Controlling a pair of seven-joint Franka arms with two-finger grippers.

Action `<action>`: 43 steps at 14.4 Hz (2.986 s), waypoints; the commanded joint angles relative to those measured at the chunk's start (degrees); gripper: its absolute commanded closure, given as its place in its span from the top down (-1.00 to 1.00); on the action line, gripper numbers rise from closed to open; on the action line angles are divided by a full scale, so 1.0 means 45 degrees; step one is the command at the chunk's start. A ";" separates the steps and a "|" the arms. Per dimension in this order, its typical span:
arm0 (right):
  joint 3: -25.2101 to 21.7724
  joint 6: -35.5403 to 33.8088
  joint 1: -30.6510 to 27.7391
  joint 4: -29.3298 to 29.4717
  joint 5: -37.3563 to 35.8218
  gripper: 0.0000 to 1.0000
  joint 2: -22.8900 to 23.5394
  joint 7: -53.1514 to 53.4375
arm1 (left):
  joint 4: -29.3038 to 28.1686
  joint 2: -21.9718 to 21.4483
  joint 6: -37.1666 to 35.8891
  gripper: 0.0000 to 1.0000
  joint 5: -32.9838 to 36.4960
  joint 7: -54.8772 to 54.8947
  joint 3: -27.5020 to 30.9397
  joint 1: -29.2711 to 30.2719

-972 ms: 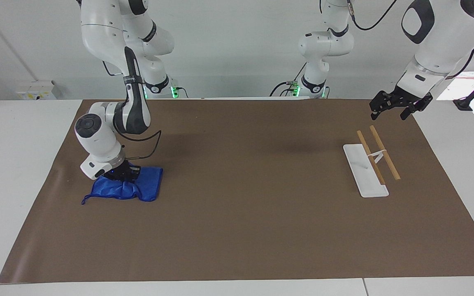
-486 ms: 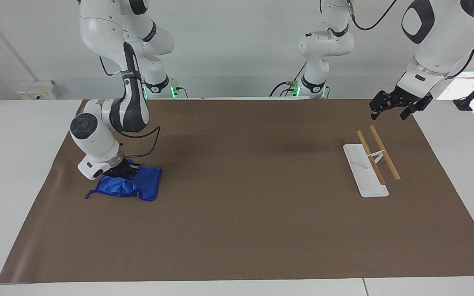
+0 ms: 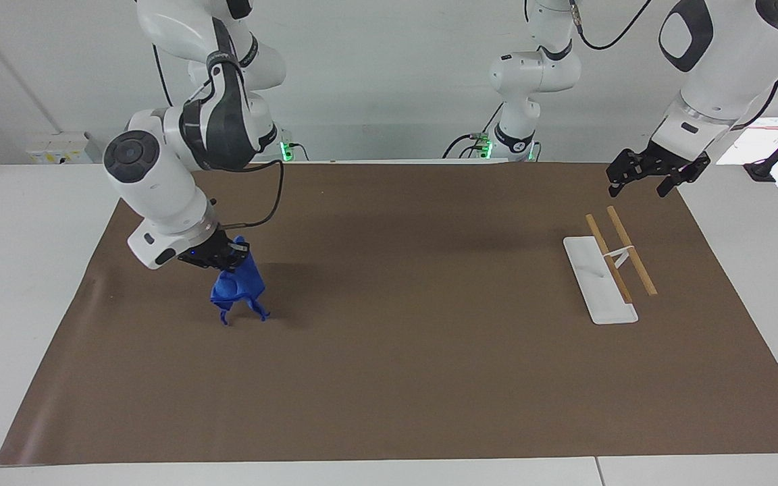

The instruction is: Right arm passes towel to left arm to hang

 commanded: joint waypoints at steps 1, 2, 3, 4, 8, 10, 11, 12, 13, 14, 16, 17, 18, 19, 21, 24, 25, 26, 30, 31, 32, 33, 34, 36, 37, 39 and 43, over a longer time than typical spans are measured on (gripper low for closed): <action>0.0014 -0.0499 0.0634 0.1103 0.1608 -1.00 0.0210 0.2274 | -0.0245 -0.0264 0.0068 1.00 -0.0081 0.0075 0.0075 -0.0016; 0.0014 -0.0383 0.0869 0.1318 0.2312 -1.00 0.0268 0.3561 | -0.0245 -0.0264 0.0087 1.00 -0.0081 0.0075 0.0075 -0.0016; 0.0014 -0.0266 0.1103 0.1320 0.2879 -1.00 0.0250 0.4638 | -0.0264 -0.0264 0.0068 1.00 -0.0081 0.0075 0.0075 -0.0016; 0.0014 -0.0226 0.1492 0.1321 0.3368 -1.00 0.0269 0.5635 | -0.0245 -0.0264 0.0087 1.00 -0.0081 0.0075 0.0075 -0.0016; 0.0034 0.0826 0.3093 0.1360 0.3665 -1.00 0.0230 0.8608 | -0.0245 -0.0264 0.0068 1.00 -0.0081 0.0075 0.0075 -0.0016; 0.0034 0.1703 0.3486 0.1340 0.4054 -1.00 0.0230 1.0186 | -0.0245 -0.0264 0.0068 1.00 -0.0081 0.0075 0.0075 -0.0016; 0.0034 0.2191 0.3604 0.1340 0.4405 -1.00 0.0249 1.0930 | -0.0245 -0.0264 0.0049 1.00 -0.0081 0.0075 0.0075 -0.0016; 0.0053 0.2680 0.3837 0.1340 0.4969 -1.00 0.0249 1.1595 | -0.0264 -0.0264 -0.0010 1.00 -0.0081 0.0075 0.0075 -0.0132; 0.0054 0.3033 0.4149 0.1321 0.5284 -1.00 0.0269 1.2066 | -0.0264 -0.0283 -0.0088 1.00 -0.0081 0.0075 0.0055 -0.0153; 0.0054 0.3481 0.4500 0.1301 0.5345 -1.00 0.0269 1.2786 | -0.0303 -0.0399 -0.0282 1.00 -0.0081 0.0055 0.0036 -0.0250; 0.0131 0.4165 0.4854 0.1301 0.5540 -1.00 0.0289 1.3998 | -0.0381 -0.0420 -0.0187 1.00 -0.0081 0.0036 0.0055 -0.0329; 0.0132 0.4536 0.4971 0.1301 0.6063 -1.00 0.0289 1.4545 | -0.0381 -0.0420 -0.0109 1.00 -0.0081 -0.0003 0.0036 -0.0348; 0.0132 0.4965 0.5108 0.1301 0.6649 -1.00 0.0289 1.4957 | -0.0381 -0.0420 -0.0011 1.00 -0.0101 -0.0177 -0.0003 -0.0406; 0.0132 0.5240 0.5245 0.1301 0.6925 -1.00 0.0308 1.5309 | -0.0459 -0.0439 0.0048 1.00 -0.0139 -0.0663 -0.0023 -0.0716; 0.0132 0.5864 0.5596 0.1165 0.7025 -1.00 0.0328 1.5779 | -0.0887 -0.0517 0.0572 1.00 -0.0975 -0.2299 -0.0042 -0.1031; 0.0190 0.6297 0.6006 0.0892 0.7026 -1.00 0.0328 1.5879 | -0.1337 -0.0537 0.1122 1.00 -0.2633 -0.5363 -0.0043 -0.1442; 0.0190 0.6317 0.6066 0.0852 0.7006 -1.00 0.0328 1.5879 | -0.1590 -0.0537 0.1567 1.00 -0.3471 -0.6496 -0.0043 -0.1442; 0.0190 0.6317 0.6066 0.0832 0.7006 -1.00 0.0328 1.5879 | -0.1844 -0.0518 0.2133 1.00 -0.4195 -0.7551 -0.0043 -0.1461; 0.0190 0.6317 0.6047 0.0618 0.6987 -1.00 0.0289 1.5801 | -0.2800 -0.0322 0.3931 1.00 -0.6229 -1.0312 -0.0043 -0.2144; 0.0190 0.6317 0.6047 0.0617 0.6987 -1.00 0.0289 1.5801 | -0.3016 -0.0264 0.4438 1.00 -0.6775 -1.0567 -0.0043 -0.2377; 0.0190 0.6317 0.6047 0.0617 0.7006 -1.00 0.0289 1.5801 | -0.3250 -0.0070 0.5062 1.00 -0.7129 -1.0763 -0.0043 -0.2612; 0.0190 0.6317 0.6066 0.0598 0.7006 -1.00 0.0289 1.5801 | -0.3330 0.0164 0.5493 1.00 -0.7519 -1.0920 -0.0043 -0.2807; 0.0190 0.6317 0.6047 0.0540 0.6987 -1.00 0.0269 1.5782 | -0.3350 0.0533 0.5730 1.00 -0.8547 -1.0902 -0.0043 -0.2829; 0.0190 0.6337 0.6066 0.0520 0.6987 -1.00 0.0269 1.5801 | -0.3350 0.0790 0.5926 1.00 -0.9452 -1.0844 -0.0043 -0.2673; 0.0190 0.6318 0.6047 0.0520 0.6987 -1.00 0.0269 1.5782 | -0.3350 0.0984 0.6140 1.00 -0.9920 -1.0824 -0.0043 -0.2653; 0.0190 0.6337 0.6066 0.0520 0.6987 -1.00 0.0269 1.5782 | -0.3621 0.1045 0.6337 0.98 -1.0373 -1.0804 -0.0043 -0.2633; 0.0190 0.6337 0.6047 0.0500 0.6987 -1.00 0.0250 1.5781 | -0.4014 0.1103 0.6804 0.98 -1.1133 -1.0785 -0.0043 -0.2516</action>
